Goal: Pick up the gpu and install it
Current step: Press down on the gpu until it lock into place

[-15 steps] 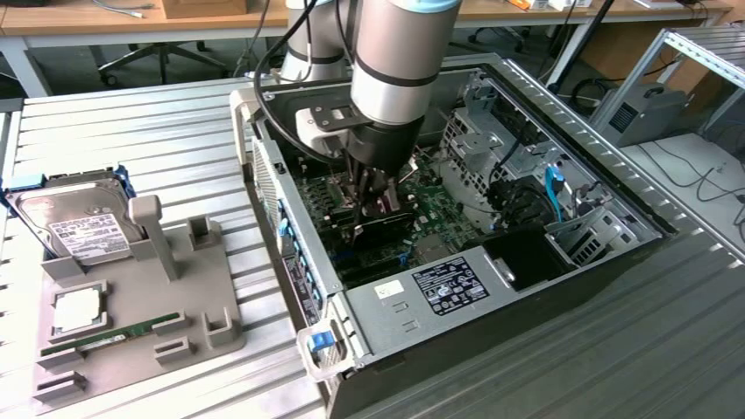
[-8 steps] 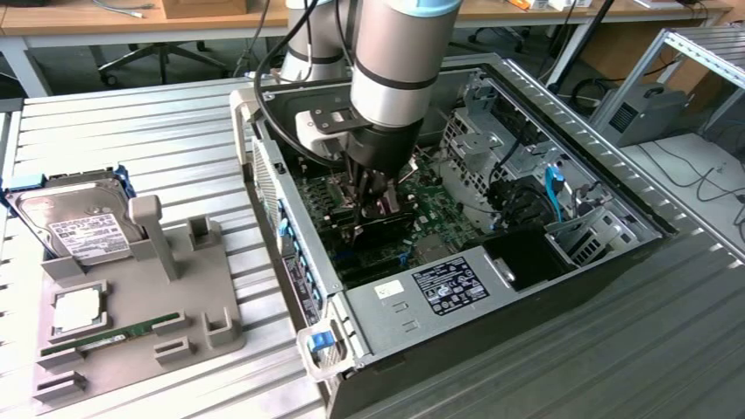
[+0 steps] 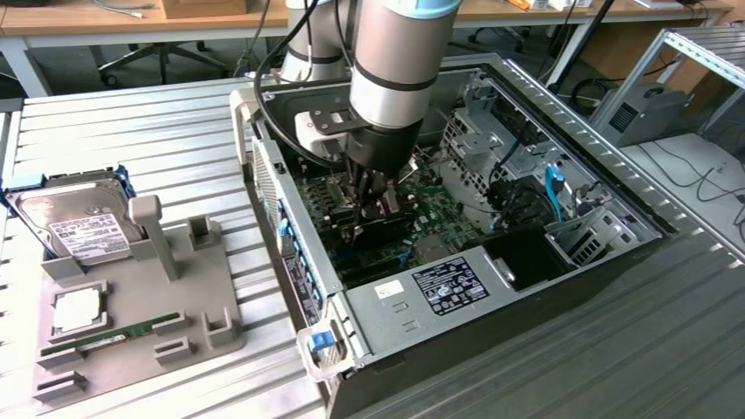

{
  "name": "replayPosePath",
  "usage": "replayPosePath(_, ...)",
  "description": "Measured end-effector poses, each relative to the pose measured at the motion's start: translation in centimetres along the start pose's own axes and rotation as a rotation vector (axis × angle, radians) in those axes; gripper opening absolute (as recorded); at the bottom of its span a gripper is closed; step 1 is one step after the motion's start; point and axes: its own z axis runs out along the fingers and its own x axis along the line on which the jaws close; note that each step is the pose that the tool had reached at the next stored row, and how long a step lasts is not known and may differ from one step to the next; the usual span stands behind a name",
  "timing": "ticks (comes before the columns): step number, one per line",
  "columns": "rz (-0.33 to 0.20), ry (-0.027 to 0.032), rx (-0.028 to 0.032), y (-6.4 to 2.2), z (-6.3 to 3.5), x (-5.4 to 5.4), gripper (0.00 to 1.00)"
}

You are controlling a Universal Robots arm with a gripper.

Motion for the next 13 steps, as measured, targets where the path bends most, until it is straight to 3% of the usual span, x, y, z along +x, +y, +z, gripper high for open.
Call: replayPosePath(13,0.0,-0.0004,0.0001,0.09,0.22,0.02,0.11)
